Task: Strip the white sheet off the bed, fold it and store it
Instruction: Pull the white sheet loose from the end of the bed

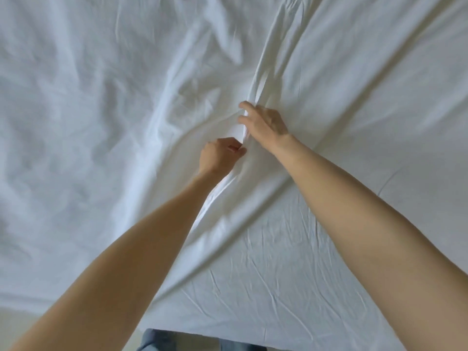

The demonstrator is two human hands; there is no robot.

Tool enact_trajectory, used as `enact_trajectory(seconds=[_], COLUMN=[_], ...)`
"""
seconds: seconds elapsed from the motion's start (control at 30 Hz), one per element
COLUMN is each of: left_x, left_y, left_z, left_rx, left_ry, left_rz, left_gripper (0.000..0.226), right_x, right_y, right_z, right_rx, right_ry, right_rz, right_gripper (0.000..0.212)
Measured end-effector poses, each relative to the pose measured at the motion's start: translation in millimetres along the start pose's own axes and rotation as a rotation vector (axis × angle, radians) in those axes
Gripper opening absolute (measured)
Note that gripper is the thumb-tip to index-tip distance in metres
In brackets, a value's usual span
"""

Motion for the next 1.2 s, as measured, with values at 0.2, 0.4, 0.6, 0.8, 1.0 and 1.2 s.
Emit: enact_trajectory(seconds=[0.2, 0.4, 0.6, 0.8, 1.0, 1.2], left_x=[-31.1, -56.1, -59.1, -53.6, -37.3, -23.0], left_y=[58.4, 156.2, 235.9, 296.5, 357.2, 372.2], left_z=[12.6, -34.7, -98.1, -153.5, -200.5, -247.5], left_rx=[-0.058, 0.132, 0.337, 0.403, 0.430, 0.320], left_ry=[-0.124, -0.398, -0.381, -0.357, -0.378, -0.494], left_rz=[-0.244, -0.470, -0.689, -0.783, -0.814, -0.819], left_gripper=[0.022, 0.029, 0.022, 0.009, 0.012, 0.017], right_x=[-13.7, -2.3, -2.2, 1.6, 12.5, 0.9], right_y=[85.3, 237.6, 360.4, 452.9, 521.0, 559.6], right_z=[46.9, 44.5, -1.2, -29.8, -73.7, -122.8], right_rx=[-0.135, -0.304, -0.315, -0.302, -0.267, -0.271], right_ry=[0.357, 0.185, 0.155, 0.014, -0.024, -0.056], right_rz=[0.123, 0.156, -0.026, -0.110, -0.114, -0.200], right_gripper=[0.012, 0.011, 0.011, 0.019, 0.021, 0.020])
Point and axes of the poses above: each hand's wrist, its own y-axis away from the middle knuckle, its own z-axis out of the back of the hand, x = y × z, the point moved 7 cm from there along -y, towards the middle knuckle, and after that the axes turned 11 degrees about -y, right-handed, at the moved point
